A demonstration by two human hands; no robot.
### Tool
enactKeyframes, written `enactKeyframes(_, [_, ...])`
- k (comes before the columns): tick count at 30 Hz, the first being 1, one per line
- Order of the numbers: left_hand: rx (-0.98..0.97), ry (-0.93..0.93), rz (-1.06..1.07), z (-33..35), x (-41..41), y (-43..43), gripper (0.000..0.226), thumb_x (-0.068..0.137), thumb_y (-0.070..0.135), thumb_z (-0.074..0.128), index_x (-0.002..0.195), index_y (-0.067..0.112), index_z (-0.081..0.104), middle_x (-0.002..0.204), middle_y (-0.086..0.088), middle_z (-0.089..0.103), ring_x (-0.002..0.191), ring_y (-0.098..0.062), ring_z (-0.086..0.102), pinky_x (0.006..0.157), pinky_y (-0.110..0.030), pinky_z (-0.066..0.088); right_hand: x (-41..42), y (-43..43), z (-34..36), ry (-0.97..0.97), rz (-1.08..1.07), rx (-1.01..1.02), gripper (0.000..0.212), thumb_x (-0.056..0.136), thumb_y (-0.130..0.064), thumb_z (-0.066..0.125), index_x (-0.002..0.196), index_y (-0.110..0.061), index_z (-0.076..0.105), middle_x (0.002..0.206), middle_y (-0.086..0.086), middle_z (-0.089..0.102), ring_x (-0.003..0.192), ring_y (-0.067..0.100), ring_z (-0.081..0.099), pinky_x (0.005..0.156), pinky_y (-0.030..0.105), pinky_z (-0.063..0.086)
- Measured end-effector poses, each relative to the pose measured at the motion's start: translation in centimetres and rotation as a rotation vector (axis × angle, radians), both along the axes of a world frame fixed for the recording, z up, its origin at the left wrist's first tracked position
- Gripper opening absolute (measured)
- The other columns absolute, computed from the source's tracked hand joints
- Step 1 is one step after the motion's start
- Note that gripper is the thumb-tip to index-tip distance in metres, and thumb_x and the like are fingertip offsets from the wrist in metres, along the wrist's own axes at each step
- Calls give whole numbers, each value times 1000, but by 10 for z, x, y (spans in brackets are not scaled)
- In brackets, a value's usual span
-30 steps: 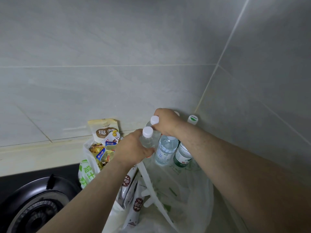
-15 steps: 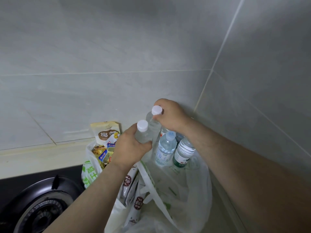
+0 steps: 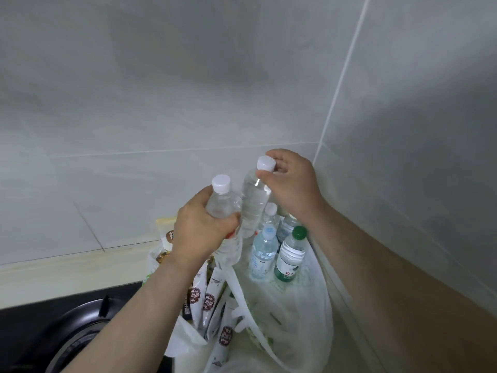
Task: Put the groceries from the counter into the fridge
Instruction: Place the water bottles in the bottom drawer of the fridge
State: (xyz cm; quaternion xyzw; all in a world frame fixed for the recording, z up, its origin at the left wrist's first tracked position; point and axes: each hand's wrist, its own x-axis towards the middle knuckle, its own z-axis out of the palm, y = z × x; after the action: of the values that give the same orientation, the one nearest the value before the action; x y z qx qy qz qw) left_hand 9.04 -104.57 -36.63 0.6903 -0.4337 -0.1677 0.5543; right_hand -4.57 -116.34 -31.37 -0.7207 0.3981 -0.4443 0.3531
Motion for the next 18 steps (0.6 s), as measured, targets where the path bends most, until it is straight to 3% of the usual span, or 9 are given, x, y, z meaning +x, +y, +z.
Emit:
enactKeyframes(4, [-55,25,-4,23,2,15,32,67,18,81,93,32,70,79,18,71,72,0,67,61,-15,49,-7,17,22,-66,-5,-47,22,78,-8,76,85,-25,64,84,-11,70,83,5,67,80,19,51])
enactKeyframes(8, [-98,17,-16,42,5,31,32,68,14,81,94,32,71,79,19,71,69,2,67,59,-14,48,-16,35,47,-83,-2,-55,32,80,-10,77,104,-27,65,95,-19,66,90,1,65,86,12,49])
enactKeyframes(11, [-97,7,-36,51,5,43,34,70,15,81,97,32,70,75,24,69,56,3,61,49,-14,43,-26,48,59,-97,-20,-8,41,77,-12,80,114,-23,66,104,-8,71,91,6,67,86,21,54])
enactKeyframes(15, [-114,-4,-66,55,5,56,39,67,13,84,100,29,70,84,21,71,76,2,66,66,-21,52,-43,73,65,-96,-10,49,33,74,-14,83,99,-28,66,94,-7,75,87,10,71,86,32,58])
enactKeyframes(18, [-120,-11,-104,58,3,66,41,66,13,86,100,31,69,85,21,71,78,3,66,68,-15,50,-55,93,65,-76,-1,65,31,75,-12,83,98,-27,68,91,-7,76,86,11,72,86,38,59])
